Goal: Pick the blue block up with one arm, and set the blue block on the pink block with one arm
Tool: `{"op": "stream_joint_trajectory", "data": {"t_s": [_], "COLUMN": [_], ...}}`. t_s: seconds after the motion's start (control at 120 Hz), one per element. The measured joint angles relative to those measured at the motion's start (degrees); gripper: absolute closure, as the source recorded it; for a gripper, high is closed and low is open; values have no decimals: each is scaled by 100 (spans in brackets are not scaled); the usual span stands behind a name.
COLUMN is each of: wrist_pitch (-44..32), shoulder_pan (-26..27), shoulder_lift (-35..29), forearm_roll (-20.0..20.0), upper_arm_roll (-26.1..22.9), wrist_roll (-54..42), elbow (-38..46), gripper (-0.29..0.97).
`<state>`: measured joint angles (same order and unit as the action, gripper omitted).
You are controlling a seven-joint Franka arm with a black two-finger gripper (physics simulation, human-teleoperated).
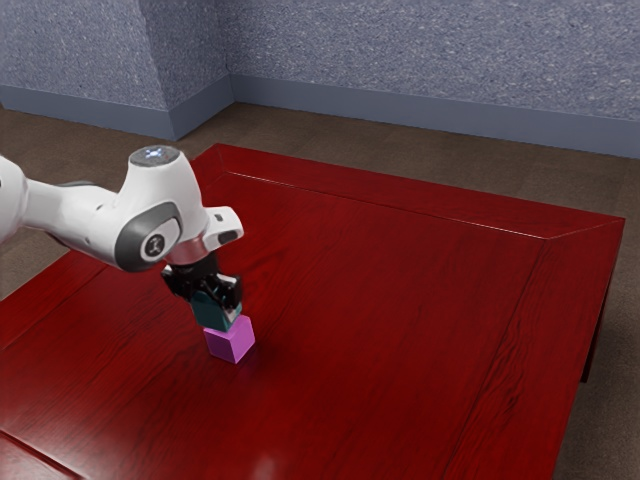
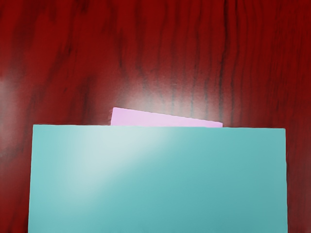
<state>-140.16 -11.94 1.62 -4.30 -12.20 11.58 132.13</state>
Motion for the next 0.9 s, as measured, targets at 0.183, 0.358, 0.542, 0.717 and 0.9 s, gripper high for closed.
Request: {"op": "stream_joint_trajectory", "data": {"t_s": [0.183, 0.358, 0.542, 0.717, 0.9], "wrist_pitch": [-132, -325, -440, -487, -512], "shoulder_pan": [-857, -772, -769, -863, -932], "shoulder_lift": [65, 171, 160, -3, -38], "forearm_roll": [-42, -61, -64, -54, -40], "upper_arm_roll": [-766, -873, -877, -887, -915], "wrist_roll": [23, 11, -14, -32, -47], "elbow": [51, 46, 55, 229, 285], "gripper": [31, 31, 31, 31, 31]}}
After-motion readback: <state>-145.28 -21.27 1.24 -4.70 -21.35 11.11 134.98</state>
